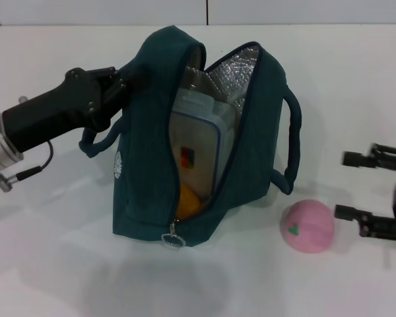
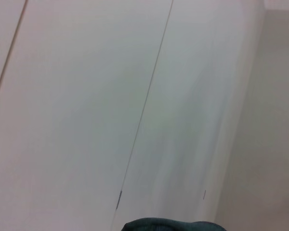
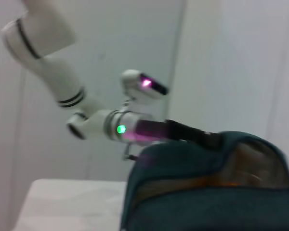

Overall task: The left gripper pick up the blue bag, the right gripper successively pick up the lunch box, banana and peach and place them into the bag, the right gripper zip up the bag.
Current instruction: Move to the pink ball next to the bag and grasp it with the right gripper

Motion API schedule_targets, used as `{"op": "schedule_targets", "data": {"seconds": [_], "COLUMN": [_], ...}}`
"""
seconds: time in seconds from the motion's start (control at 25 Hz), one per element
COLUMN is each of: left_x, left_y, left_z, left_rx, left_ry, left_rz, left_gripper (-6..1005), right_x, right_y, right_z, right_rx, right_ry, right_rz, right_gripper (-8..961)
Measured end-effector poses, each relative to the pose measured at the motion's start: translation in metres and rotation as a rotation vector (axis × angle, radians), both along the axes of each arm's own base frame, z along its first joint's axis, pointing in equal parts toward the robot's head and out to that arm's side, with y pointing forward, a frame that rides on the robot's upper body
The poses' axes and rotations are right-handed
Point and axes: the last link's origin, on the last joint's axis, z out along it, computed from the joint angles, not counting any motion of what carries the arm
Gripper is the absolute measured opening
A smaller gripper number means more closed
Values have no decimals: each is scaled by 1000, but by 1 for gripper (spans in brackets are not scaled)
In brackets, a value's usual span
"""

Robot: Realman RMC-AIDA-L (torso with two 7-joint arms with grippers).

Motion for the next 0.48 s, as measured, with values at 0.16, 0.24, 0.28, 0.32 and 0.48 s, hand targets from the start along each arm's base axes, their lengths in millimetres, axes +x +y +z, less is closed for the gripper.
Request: {"op": "schedule_targets", "data": {"seconds": [0.16, 0.24, 0.28, 0.32, 0.48], "left_x": [2, 4, 4, 5, 8], "left_y": [2, 3, 4, 4, 7], "left_z": [-1, 0, 0, 0, -1], "left_rx": [2, 5, 5, 7, 8], "left_ry": [-3, -5, -5, -6, -7], "left_rz": [-4, -8, -9, -11, -18], "left_gripper": [70, 71, 71, 72, 73], "right_x": [26, 32, 33, 35, 42], "right_y": [-12, -13, -12, -11, -2], "right_z": [-11, -15, -17, -19, -32], "right_rx": [86, 104, 106, 106, 98], "right_ry": [48, 45, 41, 34, -5], "right_rz": [-57, -76, -85, -100, -165], "right_gripper": [691, 683, 679, 675, 658]}}
